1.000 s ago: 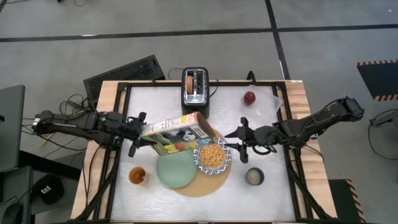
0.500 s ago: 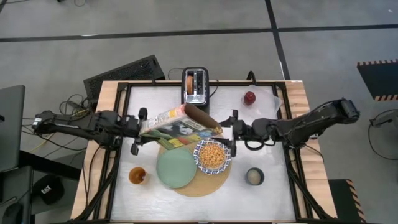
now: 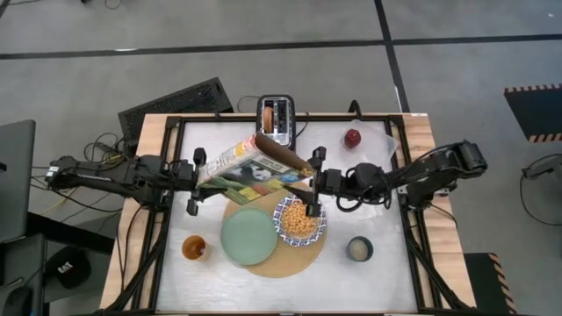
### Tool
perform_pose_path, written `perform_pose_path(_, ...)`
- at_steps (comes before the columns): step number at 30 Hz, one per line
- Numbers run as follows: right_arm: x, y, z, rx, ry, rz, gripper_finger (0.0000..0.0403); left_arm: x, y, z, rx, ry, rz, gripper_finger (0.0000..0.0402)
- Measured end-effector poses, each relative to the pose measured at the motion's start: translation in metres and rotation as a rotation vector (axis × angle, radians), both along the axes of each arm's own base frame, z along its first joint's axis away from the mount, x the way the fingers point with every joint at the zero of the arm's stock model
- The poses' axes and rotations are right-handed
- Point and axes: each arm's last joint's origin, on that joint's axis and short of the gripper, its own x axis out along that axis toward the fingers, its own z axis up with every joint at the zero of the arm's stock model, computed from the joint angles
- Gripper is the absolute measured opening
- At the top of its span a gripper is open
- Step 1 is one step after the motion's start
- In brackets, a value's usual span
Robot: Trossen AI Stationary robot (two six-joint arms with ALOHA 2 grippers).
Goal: Arrange a breakfast setting
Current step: Pour the cereal from the cereal box into a bowl
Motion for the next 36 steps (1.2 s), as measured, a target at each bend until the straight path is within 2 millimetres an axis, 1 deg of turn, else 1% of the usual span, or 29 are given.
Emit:
perform_pose_path(3, 0.012, -0.001, 0.004, -0.015, -0.007, 0.013, 0.0273, 0.000, 0.000, 0.000, 0.001, -0.002, 0.001, 0.0155)
perform_pose_path(5, 0.018, -0.002, 0.006, -0.033, -0.013, -0.001, 0.0247, 0.001, 0.000, 0.000, 0.002, -0.002, 0.001, 0.0155)
perform_pose_path(7, 0.021, -0.001, 0.006, -0.071, -0.012, -0.016, 0.0205, 0.001, 0.000, 0.000, 0.007, -0.001, 0.001, 0.0155)
perform_pose_path(12, 0.026, 0.001, 0.006, -0.128, 0.002, -0.030, 0.0066, 0.001, 0.000, -0.001, -0.007, 0.011, 0.000, 0.0168)
perform_pose_path(15, 0.028, -0.003, 0.010, -0.134, 0.013, -0.040, 0.0063, 0.001, 0.000, -0.001, -0.028, 0.009, 0.004, 0.0191)
perform_pose_path(18, 0.031, -0.007, 0.015, -0.110, 0.027, -0.042, 0.0063, 0.000, 0.000, -0.001, -0.030, 0.012, 0.008, 0.0225)
perform_pose_path(21, 0.036, -0.008, 0.021, -0.110, 0.068, -0.045, 0.0063, -0.004, 0.001, -0.003, -0.033, 0.039, 0.012, 0.0261)
perform_pose_path(24, 0.041, -0.008, 0.027, -0.121, 0.114, -0.051, 0.0062, -0.013, 0.002, -0.007, -0.059, 0.083, 0.037, 0.0285)
perform_pose_path(27, 0.046, -0.010, 0.037, -0.123, 0.158, -0.075, 0.0062, -0.022, 0.004, -0.011, -0.086, 0.128, 0.091, 0.0294)
perform_pose_path(31, 0.051, -0.016, 0.051, -0.124, 0.213, -0.106, 0.0062, -0.033, 0.007, -0.017, -0.124, 0.176, 0.167, 0.0295)
perform_pose_path(36, 0.054, -0.026, 0.072, -0.118, 0.248, -0.156, 0.0062, -0.041, 0.011, -0.023, -0.151, 0.222, 0.285, 0.0295)
